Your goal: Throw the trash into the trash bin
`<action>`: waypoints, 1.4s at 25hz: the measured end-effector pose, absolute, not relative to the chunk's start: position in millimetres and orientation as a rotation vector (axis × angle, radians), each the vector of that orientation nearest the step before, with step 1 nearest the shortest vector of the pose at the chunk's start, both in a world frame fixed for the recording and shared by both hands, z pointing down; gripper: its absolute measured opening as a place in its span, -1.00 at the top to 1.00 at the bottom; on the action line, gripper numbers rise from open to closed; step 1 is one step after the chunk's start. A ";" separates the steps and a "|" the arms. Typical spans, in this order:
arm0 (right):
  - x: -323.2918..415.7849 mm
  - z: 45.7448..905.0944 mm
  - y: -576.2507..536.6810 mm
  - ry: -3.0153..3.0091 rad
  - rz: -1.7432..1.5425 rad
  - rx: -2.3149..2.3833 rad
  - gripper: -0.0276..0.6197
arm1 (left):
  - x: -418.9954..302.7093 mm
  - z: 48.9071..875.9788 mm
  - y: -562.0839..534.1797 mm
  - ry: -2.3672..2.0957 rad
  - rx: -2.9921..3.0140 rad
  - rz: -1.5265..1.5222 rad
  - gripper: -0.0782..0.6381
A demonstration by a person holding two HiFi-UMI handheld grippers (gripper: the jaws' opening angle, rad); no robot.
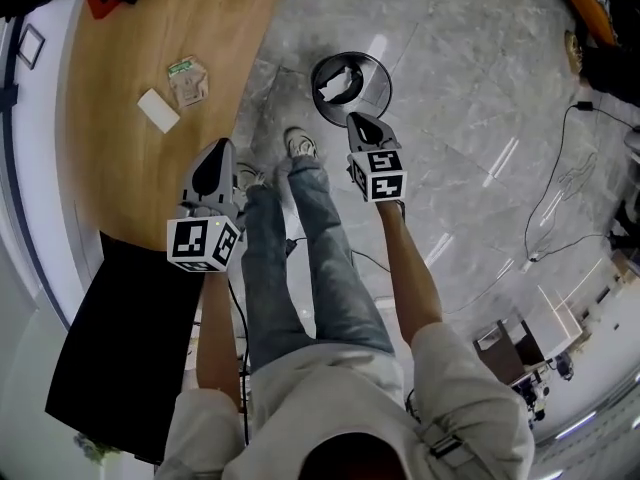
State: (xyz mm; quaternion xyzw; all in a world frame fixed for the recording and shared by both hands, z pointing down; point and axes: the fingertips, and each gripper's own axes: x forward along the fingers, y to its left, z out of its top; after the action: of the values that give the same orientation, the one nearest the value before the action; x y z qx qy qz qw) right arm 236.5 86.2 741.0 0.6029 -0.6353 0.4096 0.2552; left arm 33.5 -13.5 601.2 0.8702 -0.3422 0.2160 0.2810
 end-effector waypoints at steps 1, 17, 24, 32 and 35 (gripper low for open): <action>230.9 737.0 81.2 -1.738 1.097 1.628 0.81 | 26.0 599.7 -15.4 -0.933 2.326 0.571 0.73; 35.8 698.8 -23.8 -2.088 0.875 1.211 0.81 | -140.5 584.8 -20.5 -1.328 2.112 0.427 0.73; -34.9 696.7 -51.0 -2.151 0.856 1.099 0.81 | -200.2 589.0 -20.1 -1.427 2.021 0.379 0.73; -96.5 723.2 -71.1 -2.120 0.965 1.049 0.07 | -239.9 595.4 -20.1 -1.466 1.965 0.348 0.73; -106.2 749.2 -81.0 -2.037 0.920 1.079 -0.03 | -248.4 604.5 -17.7 -1.466 1.955 0.341 0.73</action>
State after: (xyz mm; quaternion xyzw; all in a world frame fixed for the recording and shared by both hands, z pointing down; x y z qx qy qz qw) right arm -106.2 -81.0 749.2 0.4114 -0.7765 0.3505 0.3239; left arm -248.4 -17.7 604.5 0.7476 -0.5609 0.1304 0.3308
